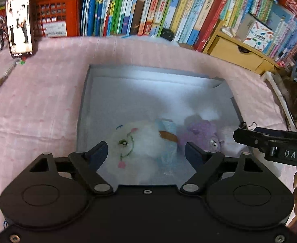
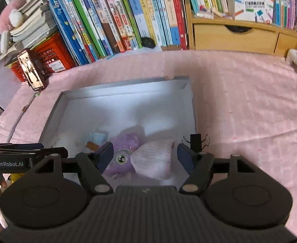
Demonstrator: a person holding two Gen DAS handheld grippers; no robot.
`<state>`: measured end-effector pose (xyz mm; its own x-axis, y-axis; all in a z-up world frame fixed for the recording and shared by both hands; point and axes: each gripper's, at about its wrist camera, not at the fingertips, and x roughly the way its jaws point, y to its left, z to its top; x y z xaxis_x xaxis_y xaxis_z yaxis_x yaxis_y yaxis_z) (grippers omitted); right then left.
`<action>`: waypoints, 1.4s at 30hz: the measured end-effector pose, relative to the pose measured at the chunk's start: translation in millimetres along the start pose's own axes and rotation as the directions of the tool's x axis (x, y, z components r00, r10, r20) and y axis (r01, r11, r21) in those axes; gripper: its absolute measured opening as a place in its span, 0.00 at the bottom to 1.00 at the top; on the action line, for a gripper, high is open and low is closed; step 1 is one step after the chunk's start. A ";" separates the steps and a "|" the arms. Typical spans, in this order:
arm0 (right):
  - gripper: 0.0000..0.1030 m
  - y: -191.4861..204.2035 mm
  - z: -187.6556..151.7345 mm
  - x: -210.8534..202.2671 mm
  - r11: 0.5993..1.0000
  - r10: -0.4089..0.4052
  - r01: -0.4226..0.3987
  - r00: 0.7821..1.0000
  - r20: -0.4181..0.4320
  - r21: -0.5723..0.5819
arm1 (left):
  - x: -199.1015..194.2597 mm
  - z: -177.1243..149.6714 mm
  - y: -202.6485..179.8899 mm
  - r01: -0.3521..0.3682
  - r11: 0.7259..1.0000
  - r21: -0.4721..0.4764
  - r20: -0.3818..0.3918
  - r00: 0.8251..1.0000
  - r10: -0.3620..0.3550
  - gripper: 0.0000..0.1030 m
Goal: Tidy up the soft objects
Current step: 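Open both tools to release the white plush and pink pouf into the lid, then move both tools back toward the remaining soft items on the table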
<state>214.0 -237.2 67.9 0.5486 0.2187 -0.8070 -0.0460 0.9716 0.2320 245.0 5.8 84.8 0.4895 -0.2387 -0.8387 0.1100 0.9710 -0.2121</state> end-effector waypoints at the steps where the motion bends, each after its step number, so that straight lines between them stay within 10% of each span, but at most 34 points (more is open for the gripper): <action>1: 0.79 1.0 -0.8 -3.2 1.000 -0.005 0.005 1.000 0.008 -0.009 | -4.7 -2.1 -1.6 0.001 1.000 0.010 0.010 1.000 -0.001 0.80; 29: 0.85 0.5 -92.1 -96.6 0.995 0.033 -0.007 0.964 0.263 -0.098 | -92.9 -104.0 -16.4 0.029 0.984 0.175 0.256 0.964 -0.074 0.85; 42: 0.89 -5.6 -149.1 -118.1 0.995 -0.008 0.048 0.921 0.390 -0.093 | -125.7 -177.5 -12.2 0.025 0.984 0.179 0.428 0.898 -0.101 0.89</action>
<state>24.9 -255.0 81.0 0.8312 0.1587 -0.5329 -0.0971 0.9851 0.1419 28.5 21.9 103.8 0.7989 -0.3075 -0.5169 0.2753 0.9511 -0.1403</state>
